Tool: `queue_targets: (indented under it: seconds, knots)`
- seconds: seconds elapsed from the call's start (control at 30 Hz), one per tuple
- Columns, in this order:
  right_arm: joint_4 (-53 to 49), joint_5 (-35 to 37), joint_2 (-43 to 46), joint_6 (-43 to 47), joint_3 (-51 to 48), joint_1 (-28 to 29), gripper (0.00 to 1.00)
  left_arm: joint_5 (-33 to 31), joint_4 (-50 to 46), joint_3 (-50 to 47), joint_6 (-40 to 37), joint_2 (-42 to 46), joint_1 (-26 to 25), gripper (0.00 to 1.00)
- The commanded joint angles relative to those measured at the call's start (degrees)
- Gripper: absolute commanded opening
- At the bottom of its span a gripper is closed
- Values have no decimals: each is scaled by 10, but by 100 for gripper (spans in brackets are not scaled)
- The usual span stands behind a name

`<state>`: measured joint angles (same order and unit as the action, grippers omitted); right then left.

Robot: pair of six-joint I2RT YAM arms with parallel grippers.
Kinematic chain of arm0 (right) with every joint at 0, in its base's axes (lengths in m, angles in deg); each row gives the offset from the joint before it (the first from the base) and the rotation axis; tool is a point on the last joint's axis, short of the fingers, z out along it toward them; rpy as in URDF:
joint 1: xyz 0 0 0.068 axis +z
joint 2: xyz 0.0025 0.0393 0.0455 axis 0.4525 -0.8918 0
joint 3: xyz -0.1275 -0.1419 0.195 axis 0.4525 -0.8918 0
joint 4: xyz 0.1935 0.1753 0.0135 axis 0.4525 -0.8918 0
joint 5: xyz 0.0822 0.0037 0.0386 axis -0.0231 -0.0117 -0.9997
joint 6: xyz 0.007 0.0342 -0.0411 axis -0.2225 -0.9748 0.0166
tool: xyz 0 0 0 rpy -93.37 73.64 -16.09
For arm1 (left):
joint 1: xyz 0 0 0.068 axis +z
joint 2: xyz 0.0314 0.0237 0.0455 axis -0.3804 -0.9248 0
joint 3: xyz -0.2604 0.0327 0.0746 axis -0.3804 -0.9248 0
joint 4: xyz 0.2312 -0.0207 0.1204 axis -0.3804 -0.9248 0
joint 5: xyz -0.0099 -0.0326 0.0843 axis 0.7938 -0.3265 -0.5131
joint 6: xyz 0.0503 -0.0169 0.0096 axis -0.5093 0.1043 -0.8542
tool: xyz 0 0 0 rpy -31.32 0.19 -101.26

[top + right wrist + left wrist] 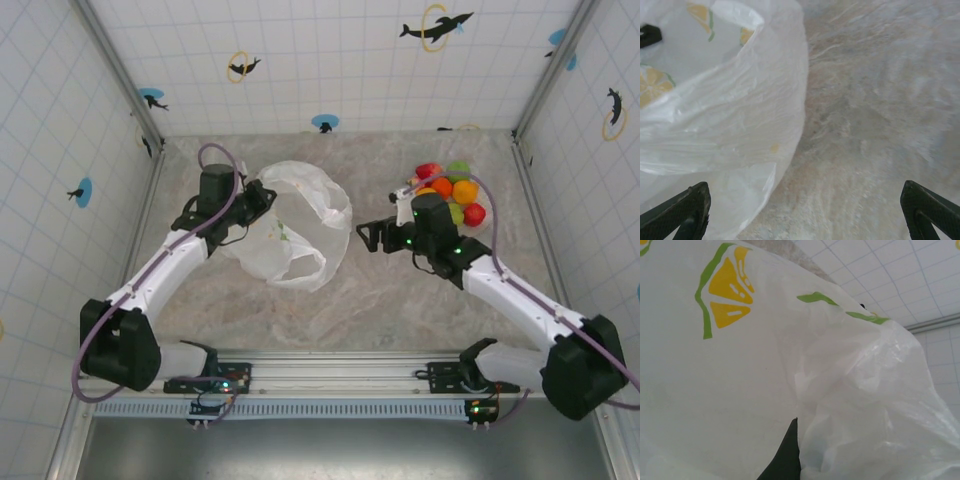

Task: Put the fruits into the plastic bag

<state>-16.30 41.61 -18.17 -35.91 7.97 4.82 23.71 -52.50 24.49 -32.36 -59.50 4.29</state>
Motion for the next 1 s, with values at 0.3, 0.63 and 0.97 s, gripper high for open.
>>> queue_targets:
  seconds: [0.3,0.63,0.97]
  knots:
    - [-95,71,-23,5,63,-179,98,-2,32,-19,21,-7,-1,0]
    - [-108,155,-236,126,207,-192,99,-2,28,-24,19,-10,-1,0]
    - [-196,201,-391,181,353,-189,99,9,29,-30,18,-20,-2,0]
